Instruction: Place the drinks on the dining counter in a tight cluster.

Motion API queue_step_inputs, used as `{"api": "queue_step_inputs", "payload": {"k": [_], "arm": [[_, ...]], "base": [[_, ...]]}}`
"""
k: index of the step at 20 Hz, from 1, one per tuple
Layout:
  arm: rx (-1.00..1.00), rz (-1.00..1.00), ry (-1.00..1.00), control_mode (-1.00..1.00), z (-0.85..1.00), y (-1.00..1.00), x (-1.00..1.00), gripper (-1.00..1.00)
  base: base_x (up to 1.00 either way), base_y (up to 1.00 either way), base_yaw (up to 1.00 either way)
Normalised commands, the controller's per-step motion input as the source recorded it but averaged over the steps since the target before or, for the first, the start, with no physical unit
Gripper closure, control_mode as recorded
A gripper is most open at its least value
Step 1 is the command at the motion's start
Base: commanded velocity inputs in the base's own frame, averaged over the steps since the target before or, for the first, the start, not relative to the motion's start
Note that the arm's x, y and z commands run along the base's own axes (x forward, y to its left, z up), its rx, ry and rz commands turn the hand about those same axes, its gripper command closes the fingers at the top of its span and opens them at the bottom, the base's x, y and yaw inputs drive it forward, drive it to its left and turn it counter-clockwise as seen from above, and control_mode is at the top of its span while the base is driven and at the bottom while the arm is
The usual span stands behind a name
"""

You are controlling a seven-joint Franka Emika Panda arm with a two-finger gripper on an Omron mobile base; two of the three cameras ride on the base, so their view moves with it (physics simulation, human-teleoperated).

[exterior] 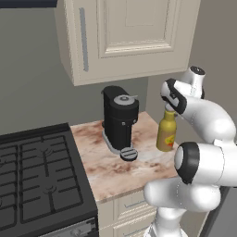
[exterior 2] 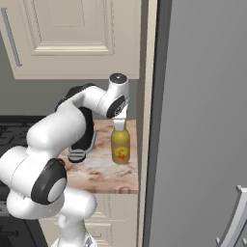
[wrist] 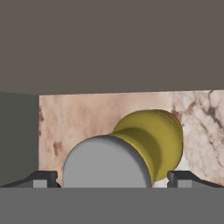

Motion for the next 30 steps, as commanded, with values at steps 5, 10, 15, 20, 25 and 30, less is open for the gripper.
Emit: {"api": "queue_step_inputs", "payload": {"k": [5, 10, 15, 20, 25, 30], "arm": [[0.00, 0.00, 0.00, -1.00, -0.09, 0.00, 0.01, -1.00], [0.00, 0.00, 0.00, -1.00, -0.10, 0.00, 0.03, -1.00], [0.00, 0.00, 0.00, -1.00, -0.09, 0.00, 0.06, -1.00], [0.00, 0.02, 0.00, -1.00, -0.11, 0.00, 0.04, -1.00], [0.00, 0.02, 0.00, -1.00, -0.22, 0.01, 0.00, -1.00], [0.00, 0.04, 0.00, -1.00, -0.26, 0.08, -0.06, 1.00]], "base": [[0.00, 0.00, 0.00], [0.00, 0.00, 0.00], [0.00, 0.00, 0.00], [0.00, 0.00, 0.00], [0.00, 0.00, 0.00], [0.00, 0.00, 0.00]]}}
